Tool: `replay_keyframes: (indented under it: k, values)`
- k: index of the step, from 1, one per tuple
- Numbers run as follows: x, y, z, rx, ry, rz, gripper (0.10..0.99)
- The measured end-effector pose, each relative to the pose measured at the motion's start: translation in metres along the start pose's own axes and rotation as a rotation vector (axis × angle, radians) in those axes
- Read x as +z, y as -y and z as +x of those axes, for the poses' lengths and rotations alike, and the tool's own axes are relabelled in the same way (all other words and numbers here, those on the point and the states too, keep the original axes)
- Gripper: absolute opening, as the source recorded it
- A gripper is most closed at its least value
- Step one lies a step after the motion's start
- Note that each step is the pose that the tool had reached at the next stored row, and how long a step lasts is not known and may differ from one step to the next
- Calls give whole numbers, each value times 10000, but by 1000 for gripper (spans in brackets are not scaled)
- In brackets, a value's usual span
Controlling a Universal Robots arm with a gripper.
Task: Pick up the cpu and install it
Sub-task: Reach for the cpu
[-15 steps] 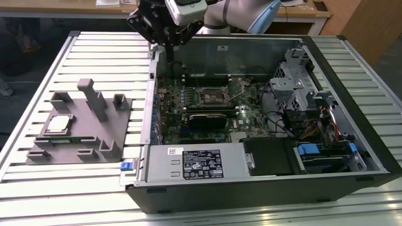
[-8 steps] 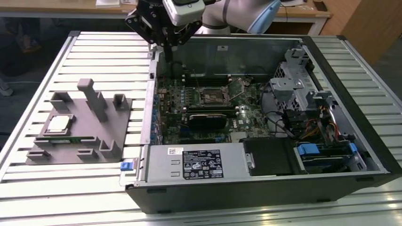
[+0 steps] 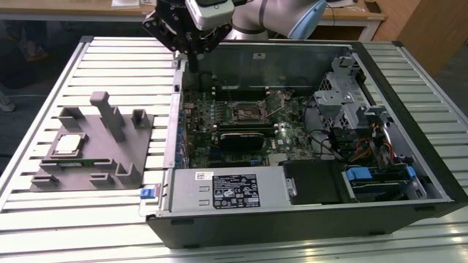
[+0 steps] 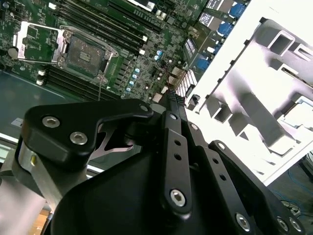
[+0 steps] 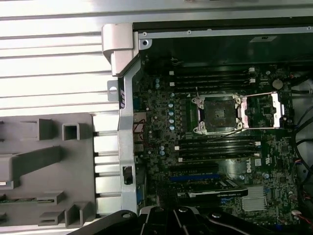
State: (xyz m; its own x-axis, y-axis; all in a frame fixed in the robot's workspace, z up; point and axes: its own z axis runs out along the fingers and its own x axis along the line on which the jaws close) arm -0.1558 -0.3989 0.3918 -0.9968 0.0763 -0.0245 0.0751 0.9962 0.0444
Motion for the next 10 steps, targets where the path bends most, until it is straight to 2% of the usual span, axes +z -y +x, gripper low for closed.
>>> replay_keyframes:
  k: [10]
  values:
    - [1, 7, 87, 0, 0, 0, 106]
